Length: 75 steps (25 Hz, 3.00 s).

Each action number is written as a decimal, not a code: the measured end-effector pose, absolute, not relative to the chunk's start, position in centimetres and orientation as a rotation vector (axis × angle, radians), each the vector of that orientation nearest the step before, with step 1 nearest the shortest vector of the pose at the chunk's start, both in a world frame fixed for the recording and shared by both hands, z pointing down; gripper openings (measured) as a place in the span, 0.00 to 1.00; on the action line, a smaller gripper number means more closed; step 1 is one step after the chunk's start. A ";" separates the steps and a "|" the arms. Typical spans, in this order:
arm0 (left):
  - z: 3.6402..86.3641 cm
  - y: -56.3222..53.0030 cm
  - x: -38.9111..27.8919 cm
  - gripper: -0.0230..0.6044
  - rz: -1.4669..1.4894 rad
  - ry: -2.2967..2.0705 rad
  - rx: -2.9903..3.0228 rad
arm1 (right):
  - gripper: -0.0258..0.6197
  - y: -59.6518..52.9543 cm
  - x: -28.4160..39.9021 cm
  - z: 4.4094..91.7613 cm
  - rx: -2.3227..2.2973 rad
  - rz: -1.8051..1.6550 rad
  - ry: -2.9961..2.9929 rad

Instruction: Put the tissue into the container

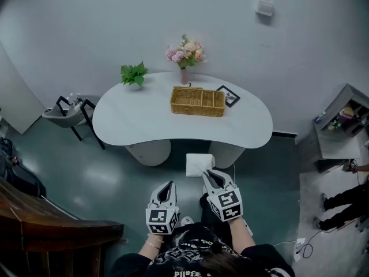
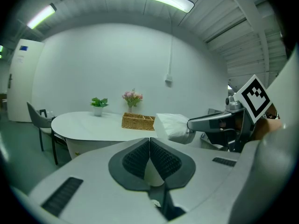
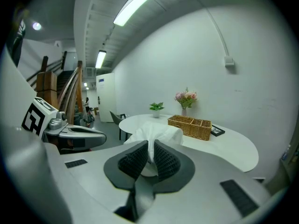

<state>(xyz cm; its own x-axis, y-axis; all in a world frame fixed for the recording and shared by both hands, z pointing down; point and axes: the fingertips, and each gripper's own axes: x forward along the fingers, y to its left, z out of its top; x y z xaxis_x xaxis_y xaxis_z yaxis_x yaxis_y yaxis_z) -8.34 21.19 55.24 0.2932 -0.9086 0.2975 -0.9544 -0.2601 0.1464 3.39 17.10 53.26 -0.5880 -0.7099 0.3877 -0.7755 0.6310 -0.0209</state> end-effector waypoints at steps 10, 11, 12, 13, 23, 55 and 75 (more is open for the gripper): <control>55.1 14.2 -9.0 0.08 0.205 -1.782 2.186 | 0.13 8.7 2.6 52.8 1.090 0.241 -2.554; 55.1 13.3 -9.0 0.08 0.205 -1.786 2.183 | 0.13 7.7 2.6 52.6 1.084 0.240 -2.559; 55.1 12.4 -8.9 0.08 0.204 -1.790 2.180 | 0.13 6.8 2.6 52.5 1.080 0.241 -2.564; 55.1 11.6 -8.9 0.08 0.201 -1.794 2.178 | 0.13 6.0 2.5 52.5 1.077 0.244 -2.569; 55.1 5.5 -8.2 0.08 0.209 -1.797 2.160 | 0.13 0.0 2.8 52.6 1.042 0.244 -2.578; 54.9 -11.7 -5.3 0.08 0.114 -1.983 1.991 | 0.13 -16.9 6.6 52.0 0.827 0.318 -2.717; 54.5 -22.4 -12.1 0.08 0.146 -1.825 2.143 | 0.13 -24.2 0.5 52.9 0.972 0.425 -2.622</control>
